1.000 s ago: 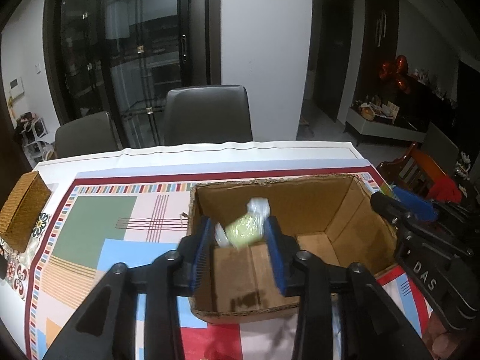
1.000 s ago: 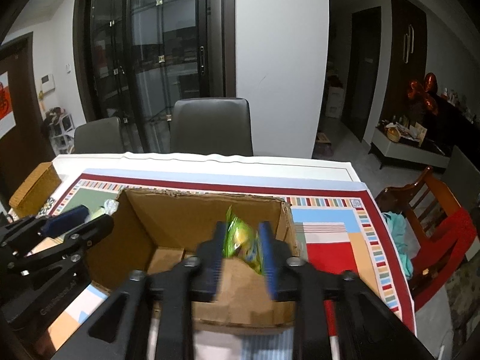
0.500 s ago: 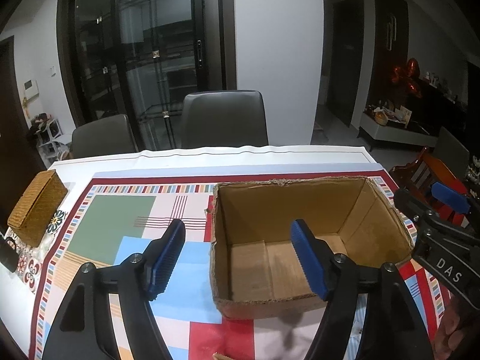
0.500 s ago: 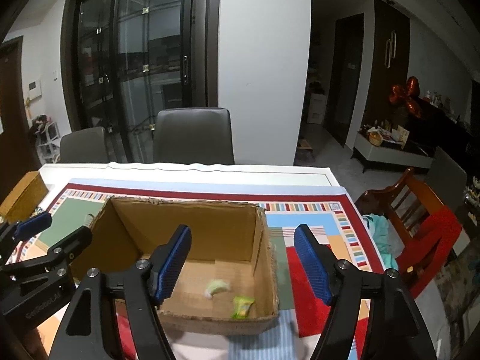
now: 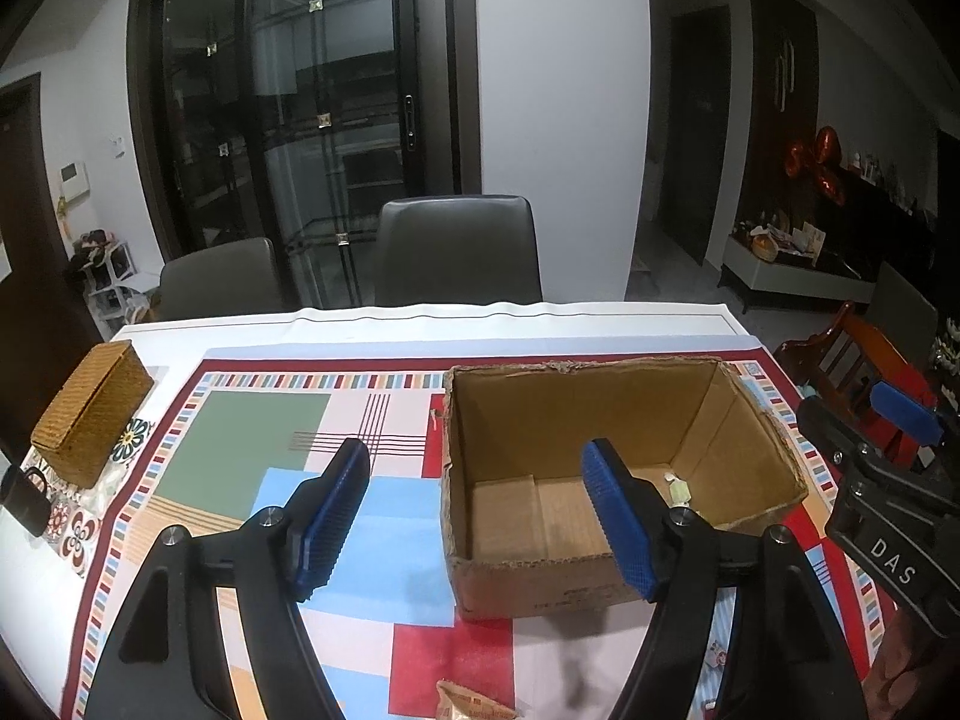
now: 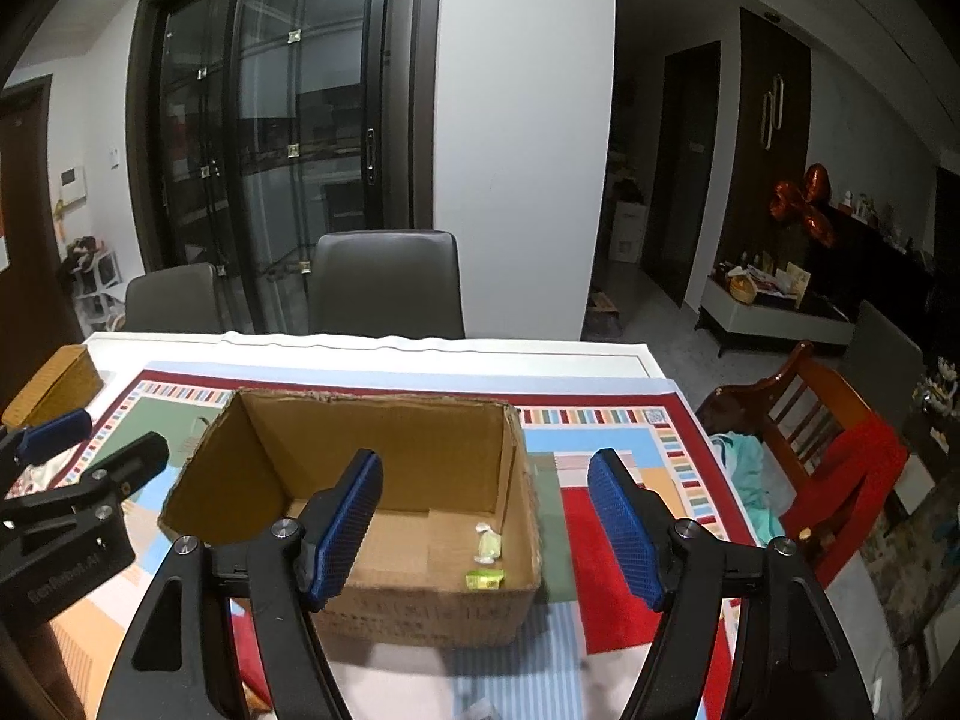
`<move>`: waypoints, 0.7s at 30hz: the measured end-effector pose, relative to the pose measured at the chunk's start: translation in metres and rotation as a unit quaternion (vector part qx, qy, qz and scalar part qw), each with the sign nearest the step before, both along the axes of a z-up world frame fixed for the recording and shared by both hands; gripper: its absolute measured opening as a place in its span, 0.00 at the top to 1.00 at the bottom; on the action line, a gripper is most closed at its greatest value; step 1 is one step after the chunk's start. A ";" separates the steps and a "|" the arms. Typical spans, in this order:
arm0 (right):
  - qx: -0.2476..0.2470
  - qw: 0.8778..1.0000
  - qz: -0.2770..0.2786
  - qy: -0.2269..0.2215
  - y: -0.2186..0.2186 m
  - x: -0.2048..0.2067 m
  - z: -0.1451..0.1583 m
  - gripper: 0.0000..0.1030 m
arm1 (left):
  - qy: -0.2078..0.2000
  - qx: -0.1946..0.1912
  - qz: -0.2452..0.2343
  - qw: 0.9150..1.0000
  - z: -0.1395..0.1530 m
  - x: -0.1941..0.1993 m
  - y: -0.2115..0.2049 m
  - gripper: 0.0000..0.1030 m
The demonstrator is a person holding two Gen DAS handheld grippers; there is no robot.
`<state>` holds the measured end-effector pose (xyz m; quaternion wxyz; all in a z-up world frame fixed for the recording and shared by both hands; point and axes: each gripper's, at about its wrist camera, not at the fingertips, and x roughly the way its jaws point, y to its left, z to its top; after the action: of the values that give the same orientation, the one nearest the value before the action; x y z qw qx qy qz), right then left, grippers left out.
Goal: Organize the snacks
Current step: 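Withdraw the right tool from the box back over the snacks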
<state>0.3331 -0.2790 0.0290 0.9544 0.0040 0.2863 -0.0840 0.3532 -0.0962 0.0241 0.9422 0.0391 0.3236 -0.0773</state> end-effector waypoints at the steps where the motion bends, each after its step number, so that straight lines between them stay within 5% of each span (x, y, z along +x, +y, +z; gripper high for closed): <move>1: 0.000 1.000 0.000 0.000 0.000 -0.002 -0.001 0.30 | 0.000 0.001 0.000 1.000 0.000 -0.002 0.000 0.29; 21: -0.003 1.000 0.002 0.008 0.002 -0.043 -0.011 0.30 | 0.003 0.013 -0.002 1.000 -0.011 -0.039 0.002 0.29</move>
<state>0.2897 -0.2769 0.0177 0.9524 0.0000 0.2935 -0.0829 0.3139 -0.0940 0.0129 0.9405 0.0522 0.3272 -0.0753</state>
